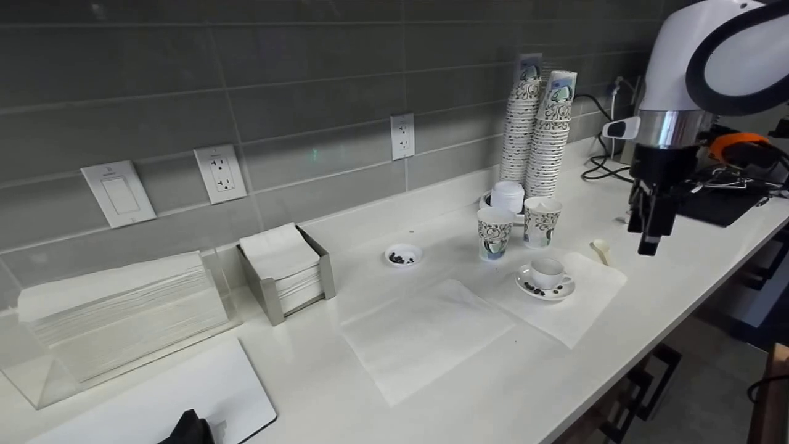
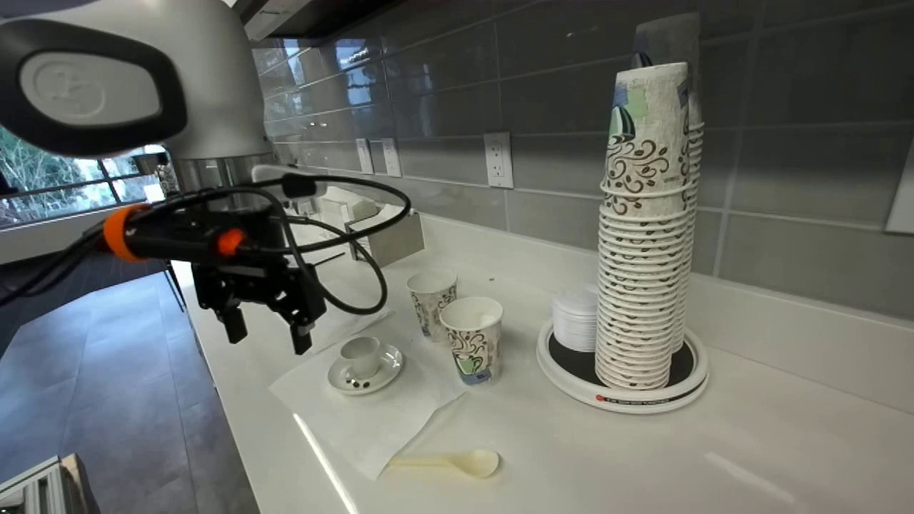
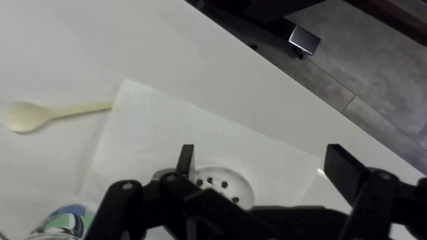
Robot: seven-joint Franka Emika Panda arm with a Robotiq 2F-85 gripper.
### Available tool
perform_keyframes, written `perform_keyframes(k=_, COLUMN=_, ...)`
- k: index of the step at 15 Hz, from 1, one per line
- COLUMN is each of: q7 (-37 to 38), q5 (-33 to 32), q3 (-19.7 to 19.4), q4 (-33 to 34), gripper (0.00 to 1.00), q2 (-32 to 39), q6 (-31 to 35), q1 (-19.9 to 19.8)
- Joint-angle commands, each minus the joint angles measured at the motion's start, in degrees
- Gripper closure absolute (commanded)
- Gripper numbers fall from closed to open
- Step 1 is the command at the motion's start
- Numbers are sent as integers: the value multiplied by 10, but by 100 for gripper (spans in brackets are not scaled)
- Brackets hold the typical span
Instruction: Remove the cup from the white plate
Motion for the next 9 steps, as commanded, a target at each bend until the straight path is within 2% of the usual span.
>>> perform_keyframes(k=1, q7=-49, q5=64, q3=-3, q4=1, gripper=0, q2=23, q6=81, q1=36)
perform_keyframes(k=5, q7=-73, q5=119, q3=-11, q4=3, gripper=0, q2=63, q6=191, q1=53)
perform_keyframes(k=9, q7=-117, q5=155, q3=-25, q4=4, gripper=0, q2=110, q6=247, q1=61)
